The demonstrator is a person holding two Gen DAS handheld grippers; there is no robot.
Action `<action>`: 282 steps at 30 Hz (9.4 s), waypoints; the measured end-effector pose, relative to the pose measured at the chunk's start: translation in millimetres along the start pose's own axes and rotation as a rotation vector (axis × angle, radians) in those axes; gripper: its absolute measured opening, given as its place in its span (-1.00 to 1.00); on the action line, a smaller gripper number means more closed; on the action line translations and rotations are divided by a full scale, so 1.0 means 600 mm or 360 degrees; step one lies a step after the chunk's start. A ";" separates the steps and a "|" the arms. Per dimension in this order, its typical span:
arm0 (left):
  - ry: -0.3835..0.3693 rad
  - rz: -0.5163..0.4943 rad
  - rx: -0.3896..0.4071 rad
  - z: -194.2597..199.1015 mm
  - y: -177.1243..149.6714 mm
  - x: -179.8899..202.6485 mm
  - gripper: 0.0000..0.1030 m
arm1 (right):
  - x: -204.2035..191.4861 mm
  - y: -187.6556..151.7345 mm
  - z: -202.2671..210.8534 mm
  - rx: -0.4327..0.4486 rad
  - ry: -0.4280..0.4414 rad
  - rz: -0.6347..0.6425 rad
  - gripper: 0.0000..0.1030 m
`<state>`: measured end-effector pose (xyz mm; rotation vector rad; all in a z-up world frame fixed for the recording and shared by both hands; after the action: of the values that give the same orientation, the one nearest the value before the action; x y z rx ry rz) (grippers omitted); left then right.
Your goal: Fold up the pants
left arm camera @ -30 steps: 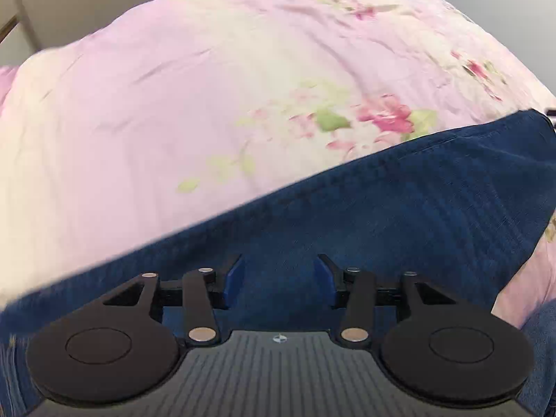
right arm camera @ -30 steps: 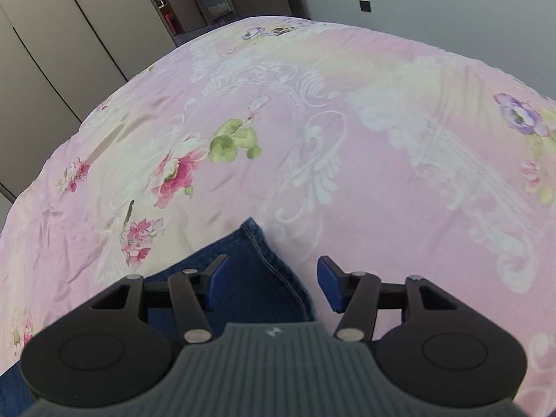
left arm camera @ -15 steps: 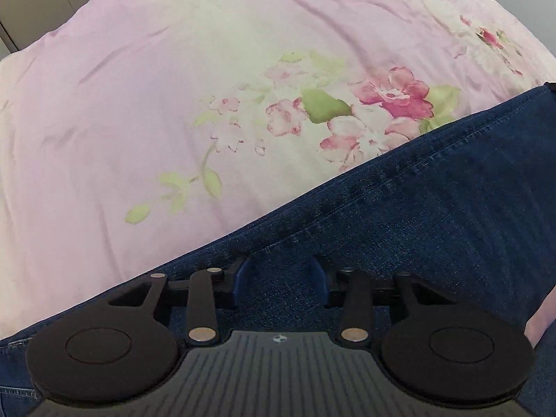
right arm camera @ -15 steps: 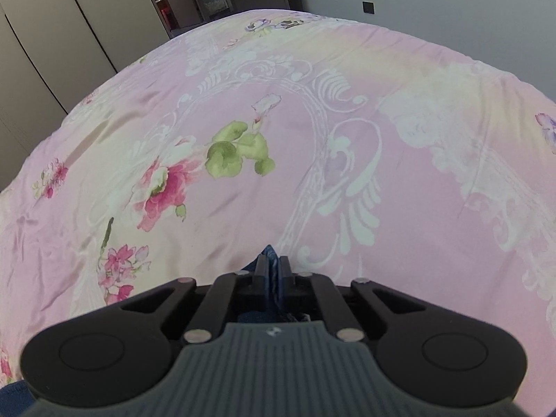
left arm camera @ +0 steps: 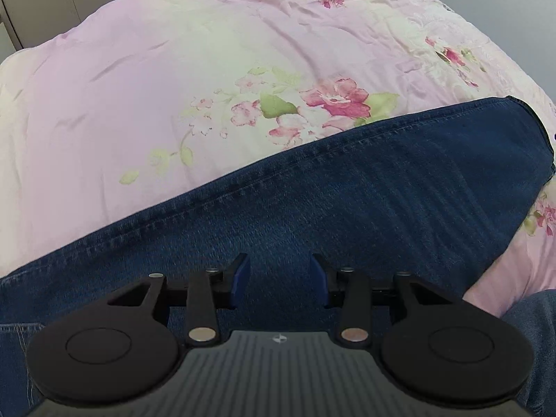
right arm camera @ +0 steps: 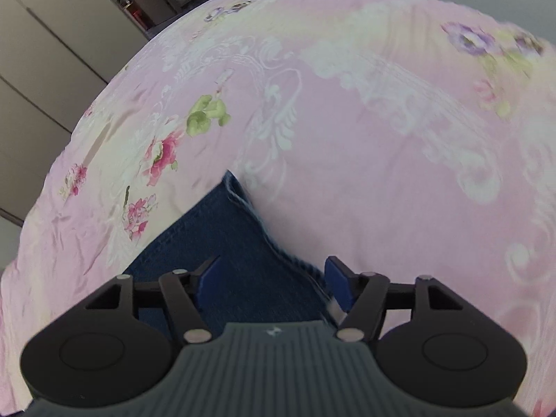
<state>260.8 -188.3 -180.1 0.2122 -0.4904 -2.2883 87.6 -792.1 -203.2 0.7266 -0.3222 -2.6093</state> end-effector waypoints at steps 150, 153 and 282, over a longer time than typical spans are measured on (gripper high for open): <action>0.0171 0.0463 0.0811 0.322 -0.169 -0.190 -0.78 | -0.382 -0.609 0.086 -0.0268 0.0435 0.0925 -0.39; 0.0270 0.0379 0.0790 0.349 -0.150 -0.218 -0.78 | -0.401 -0.615 0.085 -0.0299 0.0489 0.0943 -0.39; 0.0246 -0.0541 -0.0100 0.120 -0.240 -0.244 -0.39 | -0.514 -0.692 -0.051 -0.0621 0.0411 0.1380 0.17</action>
<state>245.1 28.4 -173.2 0.4677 -0.3207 -2.5865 209.9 -289.3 -227.0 0.5924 -0.0216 -1.6660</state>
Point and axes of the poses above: each gripper's, at about its wrist camera, not at the fingertips, and z roughly against the way its jaws point, x to its right, y to its top, the point moved 1 cm from there along -z, roughly the way its jaws point, and after that the axes turned 7 degrees about -z, right-handed, at the moved point
